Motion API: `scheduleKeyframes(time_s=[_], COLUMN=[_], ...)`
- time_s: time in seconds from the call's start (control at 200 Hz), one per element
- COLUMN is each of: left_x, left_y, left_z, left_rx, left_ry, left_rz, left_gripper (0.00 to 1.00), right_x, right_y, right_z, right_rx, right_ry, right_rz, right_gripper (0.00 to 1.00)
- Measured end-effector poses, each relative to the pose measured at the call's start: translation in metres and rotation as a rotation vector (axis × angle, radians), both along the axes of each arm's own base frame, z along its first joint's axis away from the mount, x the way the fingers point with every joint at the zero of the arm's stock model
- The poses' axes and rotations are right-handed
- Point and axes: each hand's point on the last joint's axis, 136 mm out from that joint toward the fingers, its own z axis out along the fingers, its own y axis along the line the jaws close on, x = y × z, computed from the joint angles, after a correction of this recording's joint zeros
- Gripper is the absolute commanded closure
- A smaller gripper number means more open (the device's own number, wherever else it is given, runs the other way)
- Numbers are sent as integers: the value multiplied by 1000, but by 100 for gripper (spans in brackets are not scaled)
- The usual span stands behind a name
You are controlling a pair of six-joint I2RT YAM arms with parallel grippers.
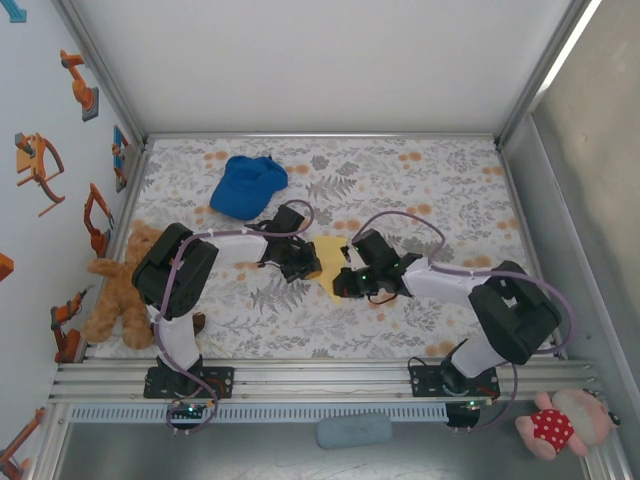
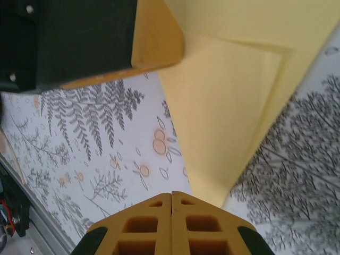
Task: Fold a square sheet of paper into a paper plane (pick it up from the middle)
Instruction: Third fold the triangle at the center of the table.
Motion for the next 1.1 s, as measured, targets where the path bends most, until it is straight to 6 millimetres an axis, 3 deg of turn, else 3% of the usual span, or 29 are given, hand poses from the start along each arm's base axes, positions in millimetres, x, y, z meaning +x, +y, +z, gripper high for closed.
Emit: scheduleKeyframes(time_s=[0.27, 0.631, 0.876, 1.102], left_x=[0, -6, -24, -19], left_y=[-1, -7, -12, -11], left_z=[1, 24, 14, 5], left_rx=[-3, -66, -69, -38], left_ry=[-4, -151, -190, -220], left_rz=[-2, -64, -143, -160], left_gripper=[93, 89, 89, 90], right_x=[2, 4, 4, 5], right_y=[2, 2, 1, 0], right_z=[-30, -31, -31, -31], right_rx=[-51, -68, -77, -89], right_ry=[54, 42, 40, 39], right_rz=[6, 19, 23, 25], right_gripper=[100, 100, 100, 100])
